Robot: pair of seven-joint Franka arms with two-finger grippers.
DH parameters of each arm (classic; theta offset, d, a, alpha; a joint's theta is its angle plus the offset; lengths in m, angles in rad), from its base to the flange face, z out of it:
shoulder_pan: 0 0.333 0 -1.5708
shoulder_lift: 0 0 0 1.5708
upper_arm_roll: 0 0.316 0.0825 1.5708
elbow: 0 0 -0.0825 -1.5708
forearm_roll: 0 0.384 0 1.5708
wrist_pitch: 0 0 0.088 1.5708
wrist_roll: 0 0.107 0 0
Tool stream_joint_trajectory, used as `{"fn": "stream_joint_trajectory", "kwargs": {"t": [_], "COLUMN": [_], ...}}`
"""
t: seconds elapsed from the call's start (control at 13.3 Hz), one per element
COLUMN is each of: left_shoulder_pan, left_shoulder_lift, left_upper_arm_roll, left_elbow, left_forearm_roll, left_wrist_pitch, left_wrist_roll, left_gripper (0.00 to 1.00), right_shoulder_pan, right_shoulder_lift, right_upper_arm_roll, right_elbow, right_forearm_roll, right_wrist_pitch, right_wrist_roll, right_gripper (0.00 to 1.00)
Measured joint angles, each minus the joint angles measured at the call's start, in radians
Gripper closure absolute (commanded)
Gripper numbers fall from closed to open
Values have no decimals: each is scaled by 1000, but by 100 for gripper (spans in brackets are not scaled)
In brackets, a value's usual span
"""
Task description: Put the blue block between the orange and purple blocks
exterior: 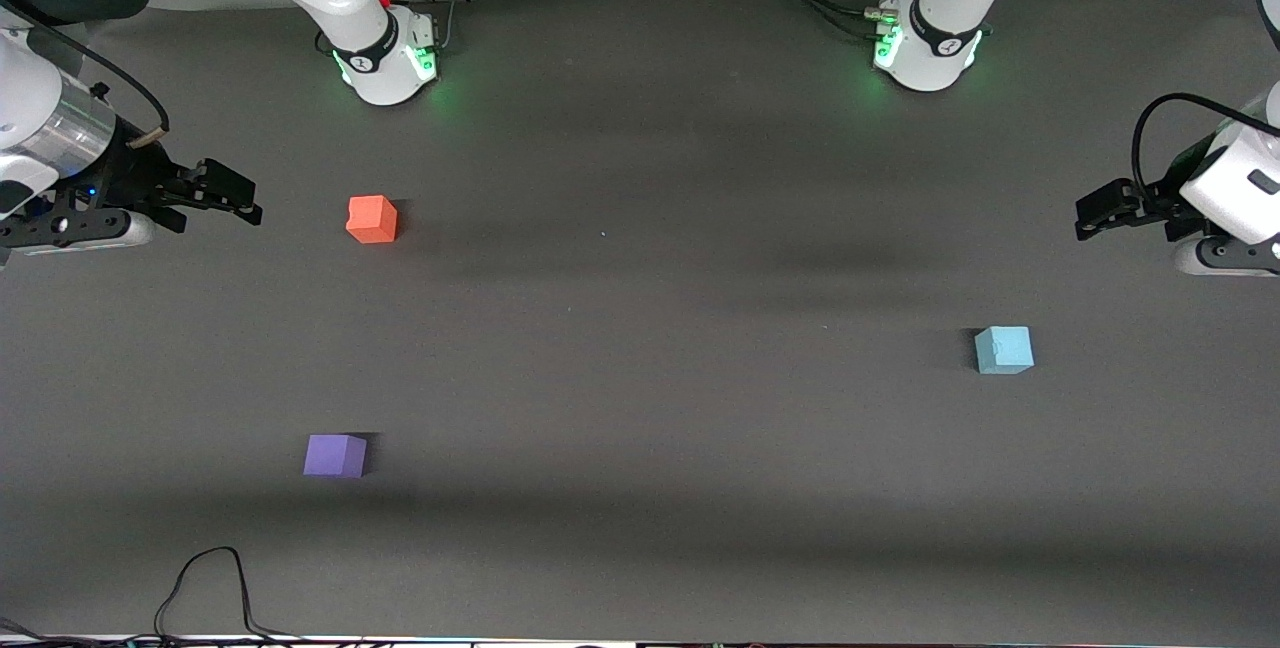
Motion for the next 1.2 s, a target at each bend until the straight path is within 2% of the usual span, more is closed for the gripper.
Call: {"fn": "stream_joint_trajectory", "kwargs": {"t": [0.53,0.82,1.05,1.2], "left_shoulder_pan": [15,29,44,66], "left_shoulder_lift": [0,4,18,38], "left_upper_arm_roll": [1,1,3,3], "left_elbow": [1,-21,-143,-278], "left_forearm_roll": [10,11,15,15], "left_wrist_pitch": [-37,-3,160,359], "left_wrist_roll": [12,41,79,102], "left_gripper": [0,0,0,0], "right_shoulder_pan": [0,0,0,0], "right_shoulder_lift": [0,0,0,0], "right_upper_arm_roll": [-18,-19,-19,-19], "right_elbow": [0,1,2,2], "right_forearm_roll": [0,0,0,0], "right_wrist_pitch": [-1,-4,-8,-9], "right_wrist_roll": [-27,-27,-27,-27], "right_gripper": [0,0,0,0]}}
